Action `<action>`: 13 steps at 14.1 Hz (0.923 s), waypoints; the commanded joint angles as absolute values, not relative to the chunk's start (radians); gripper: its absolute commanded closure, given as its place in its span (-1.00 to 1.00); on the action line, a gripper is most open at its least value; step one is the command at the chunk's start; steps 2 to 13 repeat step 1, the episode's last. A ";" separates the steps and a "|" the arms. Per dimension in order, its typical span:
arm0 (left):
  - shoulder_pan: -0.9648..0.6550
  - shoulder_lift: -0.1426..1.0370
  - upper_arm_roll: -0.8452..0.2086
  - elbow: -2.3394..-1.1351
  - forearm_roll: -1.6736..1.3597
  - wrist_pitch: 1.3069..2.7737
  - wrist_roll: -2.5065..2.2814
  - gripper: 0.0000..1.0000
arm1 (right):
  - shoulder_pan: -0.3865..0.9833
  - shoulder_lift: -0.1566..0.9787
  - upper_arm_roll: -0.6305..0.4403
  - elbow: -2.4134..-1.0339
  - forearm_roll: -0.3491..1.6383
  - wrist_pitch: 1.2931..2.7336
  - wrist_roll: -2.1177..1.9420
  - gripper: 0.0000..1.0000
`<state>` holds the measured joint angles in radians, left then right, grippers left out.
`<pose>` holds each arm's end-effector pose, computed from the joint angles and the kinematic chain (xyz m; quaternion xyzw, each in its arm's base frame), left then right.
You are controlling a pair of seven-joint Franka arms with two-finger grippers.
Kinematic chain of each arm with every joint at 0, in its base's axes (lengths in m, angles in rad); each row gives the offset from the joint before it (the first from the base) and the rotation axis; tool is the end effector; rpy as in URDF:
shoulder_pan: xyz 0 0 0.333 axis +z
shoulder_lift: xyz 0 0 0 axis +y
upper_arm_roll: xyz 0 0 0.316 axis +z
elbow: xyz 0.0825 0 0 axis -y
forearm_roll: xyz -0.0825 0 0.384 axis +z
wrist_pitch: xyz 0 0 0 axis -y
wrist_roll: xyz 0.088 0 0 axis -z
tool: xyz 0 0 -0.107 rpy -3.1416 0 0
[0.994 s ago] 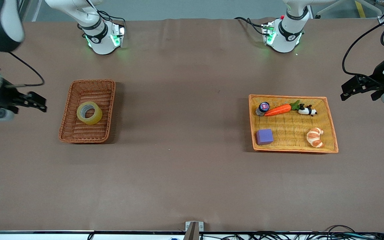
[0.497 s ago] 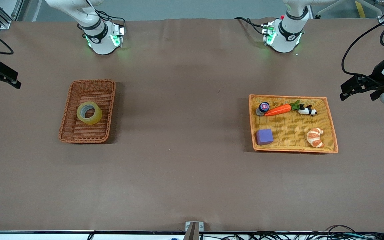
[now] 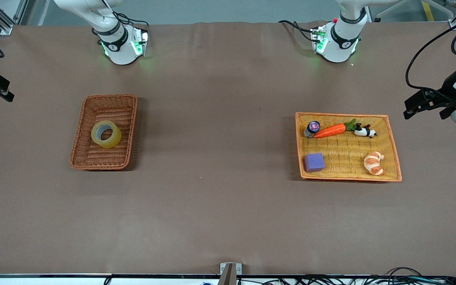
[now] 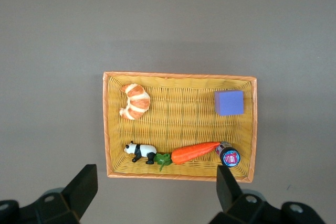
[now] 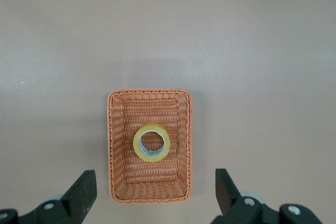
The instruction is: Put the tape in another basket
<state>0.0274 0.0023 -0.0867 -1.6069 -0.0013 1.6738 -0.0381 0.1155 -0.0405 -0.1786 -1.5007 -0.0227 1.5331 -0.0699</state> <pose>0.5638 -0.0335 0.6154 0.9994 -0.0105 0.0322 0.0023 0.5366 -0.0388 0.6758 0.9993 0.0025 0.0355 0.0101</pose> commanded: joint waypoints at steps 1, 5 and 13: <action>0.029 -0.006 -0.091 -1.606 0.008 1.660 -0.028 -1.00 | 0.097 -0.032 -0.169 -1.491 -0.011 1.532 -0.067 -1.00; 0.029 -0.006 -0.091 -1.606 0.008 1.660 -0.028 -1.00 | 0.097 -0.032 -0.169 -1.491 -0.011 1.532 -0.067 -1.00; 0.029 -0.006 -0.091 -1.606 0.008 1.660 -0.028 -1.00 | 0.097 -0.032 -0.169 -1.491 -0.011 1.532 -0.067 -1.00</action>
